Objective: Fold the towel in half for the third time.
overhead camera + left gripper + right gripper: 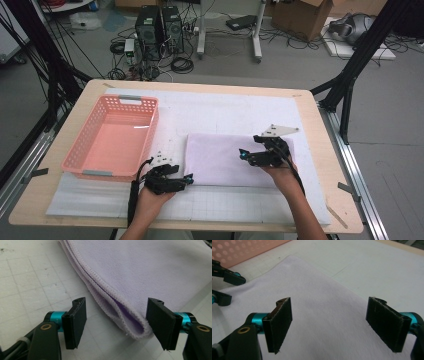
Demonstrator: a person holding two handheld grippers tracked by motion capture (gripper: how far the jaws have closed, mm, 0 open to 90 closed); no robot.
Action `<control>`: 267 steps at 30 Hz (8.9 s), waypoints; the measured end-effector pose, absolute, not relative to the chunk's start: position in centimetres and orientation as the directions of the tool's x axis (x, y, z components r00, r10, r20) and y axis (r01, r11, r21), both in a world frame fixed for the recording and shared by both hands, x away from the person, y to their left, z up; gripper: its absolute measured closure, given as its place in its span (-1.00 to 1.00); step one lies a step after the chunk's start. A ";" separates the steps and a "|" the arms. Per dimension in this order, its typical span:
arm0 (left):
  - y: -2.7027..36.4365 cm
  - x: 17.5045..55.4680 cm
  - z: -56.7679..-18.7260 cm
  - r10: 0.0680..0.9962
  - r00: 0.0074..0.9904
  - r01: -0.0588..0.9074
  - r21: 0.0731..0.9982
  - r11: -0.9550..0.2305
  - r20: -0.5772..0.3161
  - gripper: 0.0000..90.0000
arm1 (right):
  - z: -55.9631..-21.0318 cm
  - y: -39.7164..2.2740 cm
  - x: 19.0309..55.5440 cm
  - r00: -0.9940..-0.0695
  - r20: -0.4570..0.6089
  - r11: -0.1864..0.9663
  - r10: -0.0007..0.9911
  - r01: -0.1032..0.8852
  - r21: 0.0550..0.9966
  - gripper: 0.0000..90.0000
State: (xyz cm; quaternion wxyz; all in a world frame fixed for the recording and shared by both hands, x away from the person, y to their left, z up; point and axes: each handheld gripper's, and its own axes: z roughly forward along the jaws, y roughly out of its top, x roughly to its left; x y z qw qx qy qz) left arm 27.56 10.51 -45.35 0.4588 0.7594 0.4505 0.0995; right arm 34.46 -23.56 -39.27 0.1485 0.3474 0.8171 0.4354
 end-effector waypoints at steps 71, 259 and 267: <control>11.9 25.0 -41.9 0.717 0.606 0.532 0.846 -0.042 -0.345 0.85 | -38.0 -9.0 41.6 -0.903 0.110 0.484 0.416 0.323 0.813 0.78; 10.9 25.8 -44.2 0.714 0.666 0.406 0.908 -0.106 -0.214 -0.11 | -43.2 -33.1 27.6 -0.433 0.142 0.186 0.890 0.631 0.753 0.31; 11.0 25.8 -44.3 0.717 0.664 0.409 0.906 -0.108 -0.214 -0.11 | -41.7 -34.7 26.4 -0.357 0.044 0.202 0.933 0.621 0.757 0.71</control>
